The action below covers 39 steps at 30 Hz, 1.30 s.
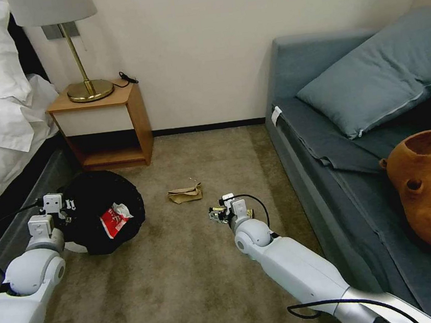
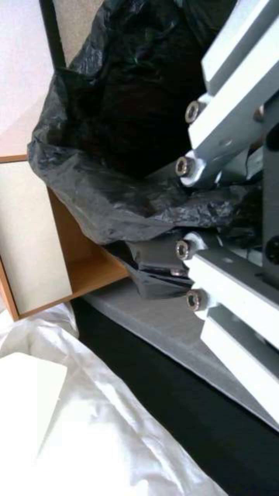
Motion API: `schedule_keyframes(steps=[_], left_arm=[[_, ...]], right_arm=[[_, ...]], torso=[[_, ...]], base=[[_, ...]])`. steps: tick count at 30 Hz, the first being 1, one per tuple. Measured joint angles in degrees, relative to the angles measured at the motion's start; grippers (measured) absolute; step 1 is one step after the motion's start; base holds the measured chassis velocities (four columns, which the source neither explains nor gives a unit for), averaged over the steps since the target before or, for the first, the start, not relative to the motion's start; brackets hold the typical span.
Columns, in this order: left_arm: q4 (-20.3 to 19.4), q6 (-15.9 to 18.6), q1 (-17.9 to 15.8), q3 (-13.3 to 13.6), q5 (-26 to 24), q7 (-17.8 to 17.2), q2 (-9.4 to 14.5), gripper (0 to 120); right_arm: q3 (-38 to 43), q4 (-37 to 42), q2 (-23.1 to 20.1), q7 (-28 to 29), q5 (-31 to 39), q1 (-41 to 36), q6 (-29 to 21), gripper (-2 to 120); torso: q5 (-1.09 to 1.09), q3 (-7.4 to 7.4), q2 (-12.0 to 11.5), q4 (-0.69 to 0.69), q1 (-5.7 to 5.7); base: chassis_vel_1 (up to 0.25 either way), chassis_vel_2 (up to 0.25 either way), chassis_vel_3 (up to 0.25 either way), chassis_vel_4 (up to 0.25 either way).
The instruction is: Pick up the trash bin, then pick up the garbage on the floor and place it into the trash bin.
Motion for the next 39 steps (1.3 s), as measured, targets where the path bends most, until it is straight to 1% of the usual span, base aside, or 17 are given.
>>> schedule_keyframes(steps=[11, 21, 25, 39], left_arm=[[0.1, -0.1, 0.2, 0.0, 0.0, 0.2, -0.1, 4], [-0.4, -0.2, 1.6, -1.0, 0.1, 0.2, -0.2, 4], [-0.8, -0.2, 2.1, -1.1, 0.4, 0.2, -0.6, 4], [-1.4, -0.1, 2.3, -1.1, 0.9, 0.1, -1.2, 4]], right_arm=[[-0.3, -0.2, 0.2, -0.1, -0.2, -0.1, 0.0, 100], [-0.3, -0.3, 0.3, -0.5, -0.8, -0.3, 0.2, 100], [-0.3, -0.3, 0.2, -0.7, -1.1, -0.6, 0.5, 100], [-0.4, -0.4, -0.1, -1.7, -1.3, -0.9, 0.7, 100]], torso=[[0.00, 0.00, 0.0, 0.00, 0.00], [0.00, 0.00, 0.0, 0.00, 0.00], [0.00, 0.00, 0.0, 0.00, 0.00], [0.00, 0.00, 0.0, 0.00, 0.00]], base=[[-0.016, 0.017, 0.015, -0.018], [-0.035, 0.037, 0.039, -0.035], [-0.057, 0.041, 0.062, -0.047], [-0.073, 0.069, 0.072, -0.075]])
